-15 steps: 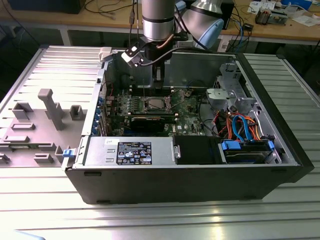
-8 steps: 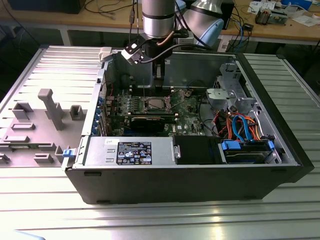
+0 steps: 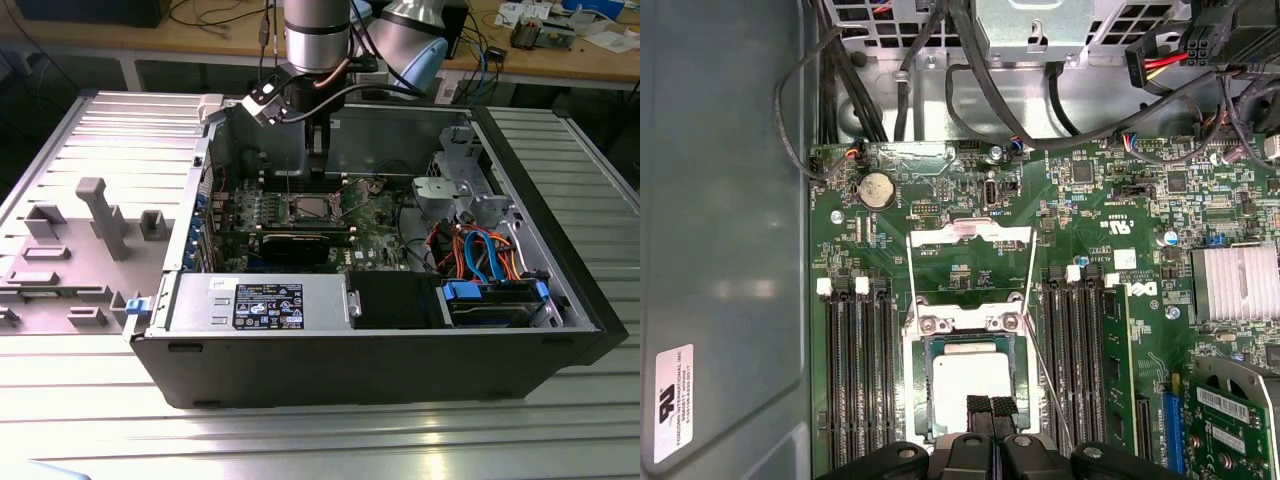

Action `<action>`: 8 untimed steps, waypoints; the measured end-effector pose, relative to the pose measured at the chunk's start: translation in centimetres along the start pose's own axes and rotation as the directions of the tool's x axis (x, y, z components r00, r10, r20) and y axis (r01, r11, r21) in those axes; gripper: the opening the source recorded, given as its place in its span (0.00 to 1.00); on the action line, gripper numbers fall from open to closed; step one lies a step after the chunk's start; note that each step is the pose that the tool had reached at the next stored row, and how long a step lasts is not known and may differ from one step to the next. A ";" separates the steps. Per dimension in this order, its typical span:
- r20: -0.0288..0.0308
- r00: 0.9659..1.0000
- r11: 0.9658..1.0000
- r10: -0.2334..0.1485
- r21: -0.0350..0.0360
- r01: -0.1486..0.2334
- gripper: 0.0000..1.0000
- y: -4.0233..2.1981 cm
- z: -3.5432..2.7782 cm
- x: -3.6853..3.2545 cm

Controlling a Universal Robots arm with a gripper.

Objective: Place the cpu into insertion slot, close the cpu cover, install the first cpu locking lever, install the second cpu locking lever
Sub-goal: 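Close the cpu cover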

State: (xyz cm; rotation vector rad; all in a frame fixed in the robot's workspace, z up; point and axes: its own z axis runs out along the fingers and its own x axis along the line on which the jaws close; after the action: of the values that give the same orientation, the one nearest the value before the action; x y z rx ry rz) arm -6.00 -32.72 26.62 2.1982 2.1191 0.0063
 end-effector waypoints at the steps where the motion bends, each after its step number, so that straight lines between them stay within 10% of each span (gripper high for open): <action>1: 0.000 1.000 1.000 0.000 0.000 0.000 0.11 0.00 0.00 0.00; 5: -0.006 1.000 0.999 -0.001 0.032 0.002 0.11 0.13 0.00 0.00; 8: -0.006 1.000 0.999 -0.001 0.032 0.002 0.11 0.13 0.00 0.00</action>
State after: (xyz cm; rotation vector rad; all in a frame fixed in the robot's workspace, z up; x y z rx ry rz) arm -5.88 -32.72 26.63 2.2171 2.1389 -0.0211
